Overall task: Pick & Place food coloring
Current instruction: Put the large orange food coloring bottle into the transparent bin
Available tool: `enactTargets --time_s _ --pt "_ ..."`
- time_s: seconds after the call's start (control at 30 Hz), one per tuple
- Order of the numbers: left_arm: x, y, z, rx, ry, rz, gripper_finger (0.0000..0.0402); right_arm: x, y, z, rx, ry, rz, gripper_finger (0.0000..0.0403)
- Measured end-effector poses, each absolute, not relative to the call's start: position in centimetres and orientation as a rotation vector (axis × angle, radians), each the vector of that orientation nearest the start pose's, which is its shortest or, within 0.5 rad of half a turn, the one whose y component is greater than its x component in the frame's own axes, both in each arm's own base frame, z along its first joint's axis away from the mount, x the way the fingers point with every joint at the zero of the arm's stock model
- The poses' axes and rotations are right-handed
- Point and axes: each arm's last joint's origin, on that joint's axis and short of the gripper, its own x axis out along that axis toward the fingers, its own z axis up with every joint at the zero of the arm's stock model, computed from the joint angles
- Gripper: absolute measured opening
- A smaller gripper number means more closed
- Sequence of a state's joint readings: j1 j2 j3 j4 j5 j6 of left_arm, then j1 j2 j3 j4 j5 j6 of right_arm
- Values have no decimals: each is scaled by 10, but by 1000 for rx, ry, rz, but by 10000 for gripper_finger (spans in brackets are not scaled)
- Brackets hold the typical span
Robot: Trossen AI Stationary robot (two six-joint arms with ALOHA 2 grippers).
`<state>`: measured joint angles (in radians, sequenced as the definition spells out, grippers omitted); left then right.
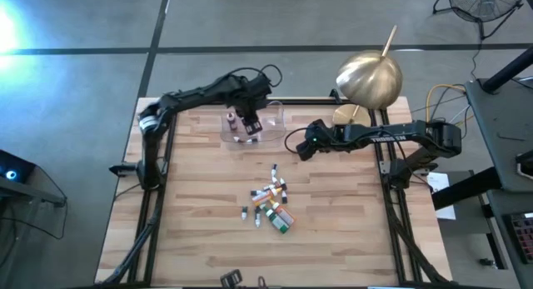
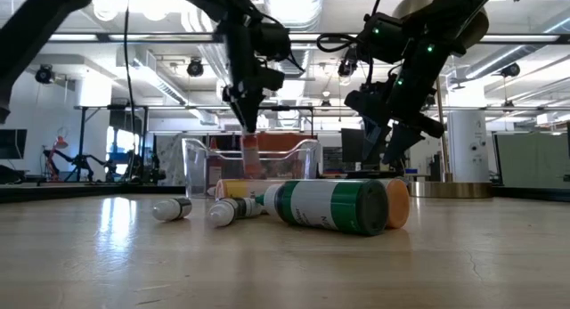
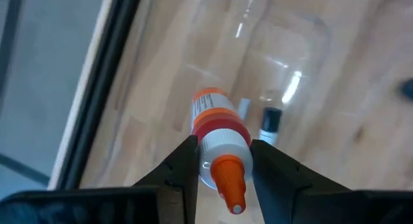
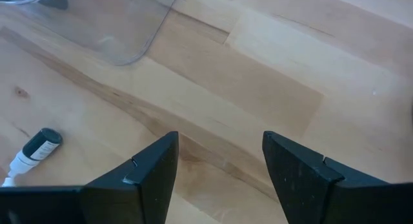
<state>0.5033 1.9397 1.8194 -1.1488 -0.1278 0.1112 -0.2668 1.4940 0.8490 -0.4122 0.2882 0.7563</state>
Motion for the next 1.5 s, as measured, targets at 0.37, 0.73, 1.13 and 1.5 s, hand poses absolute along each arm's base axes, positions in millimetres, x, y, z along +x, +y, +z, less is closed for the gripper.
enactTargets --time_s 0.37,0.73,1.13,1.5 --pt "341 232 266 -240 1446 528 95 266 -81 184 652 827 -880 219" --pt "335 241 262 -300 1441 472 106 266 -81 184 644 829 -879 219" --pt "335 241 262 -281 1444 453 114 266 -81 184 644 829 -879 219" --pt "336 242 263 -275 1429 456 115 266 -81 184 644 829 -878 219"
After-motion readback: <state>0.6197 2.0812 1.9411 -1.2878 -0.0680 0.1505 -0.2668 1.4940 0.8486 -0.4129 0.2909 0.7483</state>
